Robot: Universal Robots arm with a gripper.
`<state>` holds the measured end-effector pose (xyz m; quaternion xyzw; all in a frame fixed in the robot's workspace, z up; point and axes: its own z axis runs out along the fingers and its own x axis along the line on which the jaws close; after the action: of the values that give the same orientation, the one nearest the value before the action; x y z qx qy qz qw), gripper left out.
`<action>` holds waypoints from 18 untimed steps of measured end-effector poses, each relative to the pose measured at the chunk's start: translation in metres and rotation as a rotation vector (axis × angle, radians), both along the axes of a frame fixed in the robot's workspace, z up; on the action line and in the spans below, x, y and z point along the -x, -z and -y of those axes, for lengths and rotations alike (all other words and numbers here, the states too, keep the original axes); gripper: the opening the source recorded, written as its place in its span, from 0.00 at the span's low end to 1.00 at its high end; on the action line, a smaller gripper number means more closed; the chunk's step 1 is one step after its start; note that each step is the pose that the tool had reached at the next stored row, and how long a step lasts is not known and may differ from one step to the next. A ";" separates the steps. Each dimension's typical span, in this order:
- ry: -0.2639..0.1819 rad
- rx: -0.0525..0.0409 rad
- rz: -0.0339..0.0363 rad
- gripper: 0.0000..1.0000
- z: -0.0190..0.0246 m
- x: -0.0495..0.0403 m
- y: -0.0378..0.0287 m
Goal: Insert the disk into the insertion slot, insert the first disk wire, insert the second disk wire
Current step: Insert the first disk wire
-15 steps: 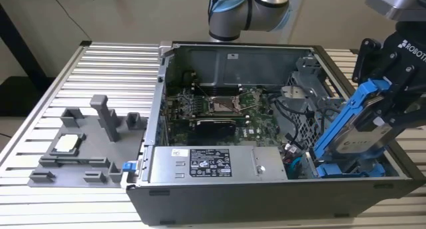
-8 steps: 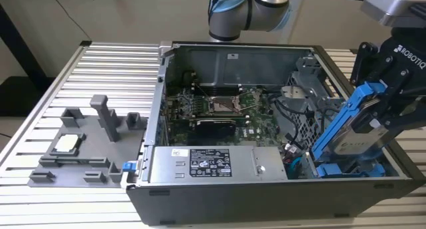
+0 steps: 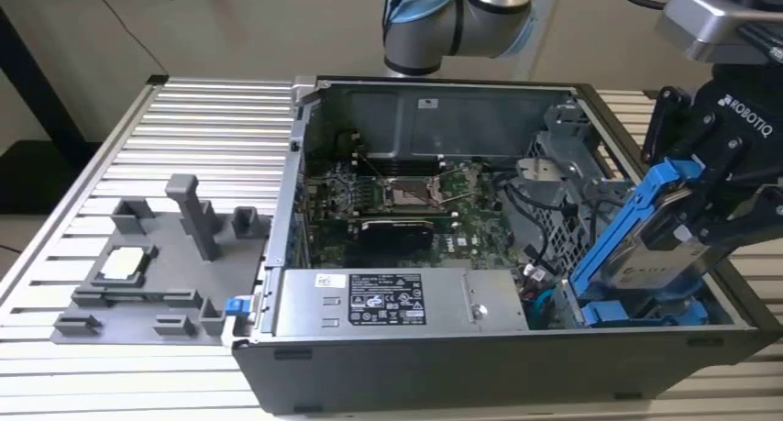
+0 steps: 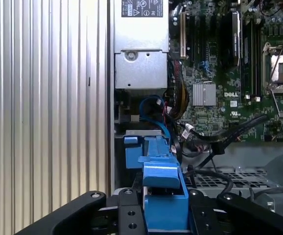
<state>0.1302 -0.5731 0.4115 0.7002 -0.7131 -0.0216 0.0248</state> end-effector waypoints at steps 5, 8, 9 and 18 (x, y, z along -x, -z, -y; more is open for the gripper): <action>0.000 -0.0001 -0.0003 0.33 0.0000 0.0000 0.0071; 0.000 -0.0002 -0.0010 0.33 0.0000 0.0000 0.0125; 0.000 -0.0001 -0.0014 0.33 0.0000 0.0000 0.0142; 0.000 0.0000 -0.0043 0.33 0.0001 0.0000 0.0307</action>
<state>0.1302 -0.5731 0.3808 0.7002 -0.7131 -0.0231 0.0264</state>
